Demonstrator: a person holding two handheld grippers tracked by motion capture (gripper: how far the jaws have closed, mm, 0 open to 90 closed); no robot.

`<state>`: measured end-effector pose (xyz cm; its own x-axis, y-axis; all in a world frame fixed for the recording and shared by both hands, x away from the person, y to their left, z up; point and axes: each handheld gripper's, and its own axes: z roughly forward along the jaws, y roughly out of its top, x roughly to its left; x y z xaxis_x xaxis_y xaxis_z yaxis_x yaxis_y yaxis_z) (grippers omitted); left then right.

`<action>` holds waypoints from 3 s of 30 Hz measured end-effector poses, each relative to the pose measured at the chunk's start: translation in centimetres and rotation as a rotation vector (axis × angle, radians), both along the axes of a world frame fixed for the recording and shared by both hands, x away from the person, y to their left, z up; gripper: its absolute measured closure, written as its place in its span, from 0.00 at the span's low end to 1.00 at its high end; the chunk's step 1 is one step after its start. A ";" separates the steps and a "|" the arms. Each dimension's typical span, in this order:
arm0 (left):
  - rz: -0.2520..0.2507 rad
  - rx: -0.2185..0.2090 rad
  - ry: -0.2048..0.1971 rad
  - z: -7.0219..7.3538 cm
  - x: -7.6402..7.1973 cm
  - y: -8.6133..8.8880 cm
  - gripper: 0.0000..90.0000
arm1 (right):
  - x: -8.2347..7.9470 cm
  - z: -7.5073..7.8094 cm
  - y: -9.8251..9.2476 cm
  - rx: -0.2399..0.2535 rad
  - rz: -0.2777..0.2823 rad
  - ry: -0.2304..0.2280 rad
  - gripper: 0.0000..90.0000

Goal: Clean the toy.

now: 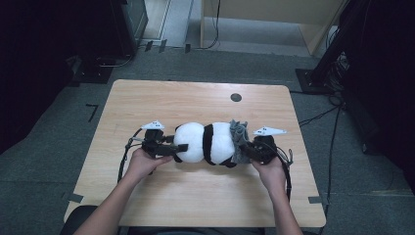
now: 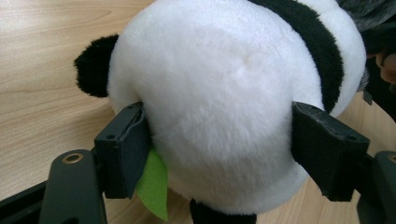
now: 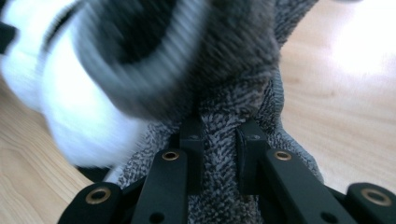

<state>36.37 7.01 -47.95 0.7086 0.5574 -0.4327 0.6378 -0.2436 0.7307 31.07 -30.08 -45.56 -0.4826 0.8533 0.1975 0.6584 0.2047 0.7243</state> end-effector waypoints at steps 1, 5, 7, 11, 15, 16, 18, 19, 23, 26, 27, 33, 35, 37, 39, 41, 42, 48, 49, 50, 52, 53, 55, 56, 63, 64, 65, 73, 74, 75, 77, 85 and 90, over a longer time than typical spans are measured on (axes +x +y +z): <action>0.002 -0.002 0.000 0.0 0.0 0.0 0.27 | 0.1 -0.3 0.0 -0.004 -0.004 0.010 0.87; 0.008 -0.004 -0.005 -0.2 -0.1 0.0 0.27 | 0.6 -1.5 0.3 -0.049 0.001 0.054 0.87; 0.008 -0.004 -0.004 -0.2 -0.1 0.0 0.27 | 1.0 -2.2 0.7 -0.060 0.005 0.089 0.87; 0.003 -0.005 -0.003 -0.3 -0.1 0.1 0.27 | 1.6 -3.1 0.9 -0.053 0.010 0.118 0.87; 0.000 0.001 -0.006 -0.3 -0.1 0.1 0.26 | 2.0 -3.5 0.6 -0.078 0.010 0.154 0.86; -0.001 0.005 -0.007 -0.2 -0.1 0.1 0.26 | 2.1 -3.4 0.4 -0.076 0.002 0.149 0.86; -0.001 0.008 -0.007 -0.2 -0.1 0.1 0.26 | 1.9 -2.7 -0.1 -0.067 -0.016 0.126 0.86; 0.000 0.007 -0.011 -0.2 -0.1 0.1 0.26 | 1.7 -2.2 -0.5 -0.059 -0.025 0.109 0.86; 0.006 0.003 -0.018 0.1 -0.2 0.1 0.26 | 0.4 0.6 -2.2 0.001 -0.078 0.022 0.86; 0.006 0.015 -0.027 0.3 -0.2 0.0 0.26 | -0.4 3.1 -2.3 0.018 -0.082 -0.052 0.86; 0.007 0.016 -0.028 0.3 -0.2 0.0 0.26 | -0.6 4.0 -2.0 0.018 -0.074 -0.070 0.86; 0.009 0.032 -0.042 0.5 -0.4 -0.1 0.26 | -1.4 8.2 1.3 -0.022 0.016 -0.173 0.86; 0.013 0.031 -0.046 0.6 -0.4 -0.1 0.26 | -1.4 9.2 2.4 -0.009 0.049 -0.191 0.86; 0.012 0.030 -0.052 0.7 -0.5 -0.1 0.26 | -1.2 9.9 3.8 -0.006 0.083 -0.207 0.86; 0.011 0.030 -0.055 0.7 -0.5 -0.1 0.26 | -0.8 10.0 5.3 -0.013 0.122 -0.197 0.86; 0.010 0.029 -0.055 0.7 -0.5 -0.1 0.27 | -0.3 9.8 6.9 -0.028 0.164 -0.188 0.86; 0.011 0.028 -0.055 0.7 -0.5 -0.1 0.27 | 0.0 9.6 7.6 -0.034 0.183 -0.185 0.86; 0.015 0.022 -0.061 0.7 -0.4 -0.2 0.27 | 1.7 8.0 12.1 -0.050 0.270 -0.150 0.86; 0.015 0.021 -0.063 0.7 -0.4 -0.2 0.28 | 1.9 7.6 12.8 -0.044 0.281 -0.145 0.86; 0.014 0.021 -0.063 0.7 -0.5 -0.3 0.28 | 2.1 7.3 13.5 -0.043 0.293 -0.137 0.86; 0.017 0.020 -0.064 0.7 -0.5 -0.3 0.30 | 2.4 6.5 14.7 -0.040 0.311 -0.116 0.86; 0.018 0.022 -0.067 0.7 -0.5 -0.3 0.32 | 2.5 6.0 15.3 -0.047 0.318 -0.106 0.86; 0.019 0.054 -0.072 0.6 -0.6 -0.4 0.33 | 2.7 4.9 16.2 -0.075 0.325 -0.081 0.86; 0.017 0.070 -0.081 0.4 -0.6 -0.4 0.34 | 2.8 4.3 16.4 -0.093 0.330 -0.082 0.86; 0.011 0.076 -0.080 0.2 -0.7 -0.8 0.48 | 2.5 3.5 14.7 -0.082 0.324 -0.069 0.87; 0.010 0.079 -0.078 0.2 -0.7 -0.8 0.50 | 2.3 3.5 14.4 -0.096 0.328 -0.073 0.87; 0.011 0.075 -0.072 0.2 -0.7 -0.8 0.51 | 2.1 3.5 14.1 -0.111 0.328 -0.075 0.87; 0.003 0.080 -0.078 0.2 -0.7 -0.8 0.56 | 0.4 3.6 10.8 -0.133 0.314 -0.086 0.87; 0.003 0.080 -0.077 0.2 -0.7 -0.8 0.56 | 0.3 3.7 10.5 -0.134 0.307 -0.083 0.87; 0.003 0.080 -0.075 0.2 -0.7 -0.7 0.56 | 0.1 3.9 10.2 -0.143 0.305 -0.081 0.87; 0.005 0.076 -0.070 0.2 -0.8 -0.7 0.56 | -0.2 4.2 9.5 -0.153 0.288 -0.088 0.87; 0.008 0.075 -0.067 0.1 -0.9 -0.6 0.58 | -1.2 4.5 5.8 -0.126 0.208 -0.101 0.87; 0.011 0.072 -0.056 0.2 -0.9 -0.6 0.57 | -1.4 4.4 3.1 -0.118 0.128 -0.097 0.86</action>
